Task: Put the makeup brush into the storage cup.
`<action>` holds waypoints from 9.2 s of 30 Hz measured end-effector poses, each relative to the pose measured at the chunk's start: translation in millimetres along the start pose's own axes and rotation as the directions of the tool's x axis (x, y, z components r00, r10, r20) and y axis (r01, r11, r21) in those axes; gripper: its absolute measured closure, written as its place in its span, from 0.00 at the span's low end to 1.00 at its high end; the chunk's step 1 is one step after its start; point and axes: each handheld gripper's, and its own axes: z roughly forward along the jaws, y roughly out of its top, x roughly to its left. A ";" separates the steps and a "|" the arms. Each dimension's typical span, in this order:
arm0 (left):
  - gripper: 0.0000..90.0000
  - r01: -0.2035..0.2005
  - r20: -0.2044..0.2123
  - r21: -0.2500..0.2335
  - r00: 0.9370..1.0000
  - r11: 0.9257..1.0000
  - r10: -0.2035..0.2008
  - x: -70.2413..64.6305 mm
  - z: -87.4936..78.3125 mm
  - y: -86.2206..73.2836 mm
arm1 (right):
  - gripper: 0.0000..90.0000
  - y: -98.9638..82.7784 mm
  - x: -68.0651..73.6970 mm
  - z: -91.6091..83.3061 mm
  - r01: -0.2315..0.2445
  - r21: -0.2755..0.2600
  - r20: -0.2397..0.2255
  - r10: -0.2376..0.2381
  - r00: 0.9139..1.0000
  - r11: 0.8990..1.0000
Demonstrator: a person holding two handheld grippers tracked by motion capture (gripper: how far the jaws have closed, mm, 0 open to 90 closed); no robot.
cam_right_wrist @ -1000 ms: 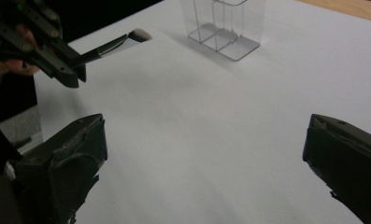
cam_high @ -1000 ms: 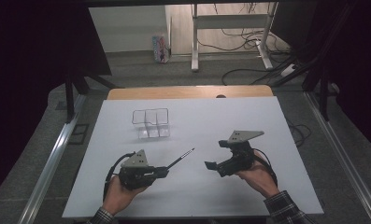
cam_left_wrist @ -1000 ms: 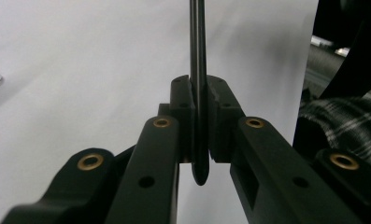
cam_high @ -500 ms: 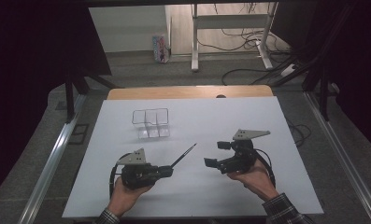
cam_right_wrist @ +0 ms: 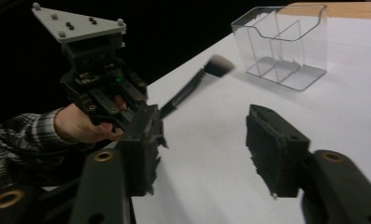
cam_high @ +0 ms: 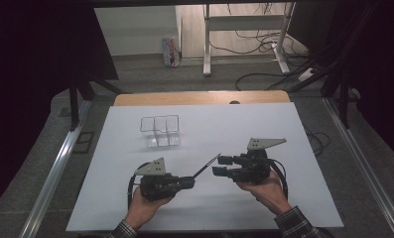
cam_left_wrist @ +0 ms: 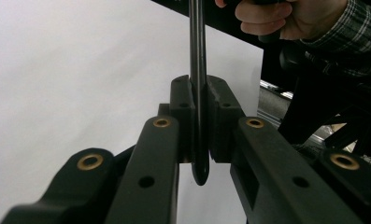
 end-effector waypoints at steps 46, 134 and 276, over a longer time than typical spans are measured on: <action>0.63 -0.072 -0.037 0.155 0.996 0.985 0.079 -11.3 35.8 3.6 | 0.92 -3.3 17.1 22.2 0.163 0.211 -0.066 -0.152 0.986 0.964; 0.92 0.035 -0.267 0.164 0.964 0.986 0.010 3.4 -17.7 -3.2 | 0.00 -27.5 -2.5 -12.8 0.133 0.238 0.223 -0.188 0.957 0.962; 0.92 0.089 -0.642 -0.125 0.752 0.988 -0.149 157.6 -32.0 83.2 | 0.00 -88.8 -7.0 -71.0 0.022 0.335 0.450 -0.180 0.875 0.942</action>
